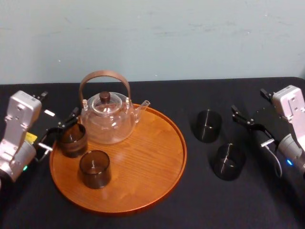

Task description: Pick up the glass from the table and place it on the tray.

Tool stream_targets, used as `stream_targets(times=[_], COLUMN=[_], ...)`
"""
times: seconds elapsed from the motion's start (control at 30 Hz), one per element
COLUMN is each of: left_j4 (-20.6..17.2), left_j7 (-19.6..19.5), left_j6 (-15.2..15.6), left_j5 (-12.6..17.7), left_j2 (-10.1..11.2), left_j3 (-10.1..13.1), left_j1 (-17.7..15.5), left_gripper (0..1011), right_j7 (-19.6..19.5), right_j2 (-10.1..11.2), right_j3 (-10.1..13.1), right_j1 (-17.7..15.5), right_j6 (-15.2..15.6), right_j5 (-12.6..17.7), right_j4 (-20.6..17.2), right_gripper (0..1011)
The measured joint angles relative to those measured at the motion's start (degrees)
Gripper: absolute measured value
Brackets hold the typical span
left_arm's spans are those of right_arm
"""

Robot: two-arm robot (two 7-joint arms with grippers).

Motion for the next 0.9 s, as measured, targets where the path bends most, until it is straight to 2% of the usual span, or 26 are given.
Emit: stream_targets(times=[0.9], left_j4=[0.0], left_j7=[0.0], left_j6=[0.0], left_j5=[0.0], left_j2=[0.0], left_j3=[0.0], left_j1=[0.0], left_gripper=[1001], right_j7=[0.0], right_j2=[0.0], right_j3=[0.0], right_j1=[0.0], right_j6=[0.0], right_j5=[0.0], right_j4=[0.0], right_gripper=[1002])
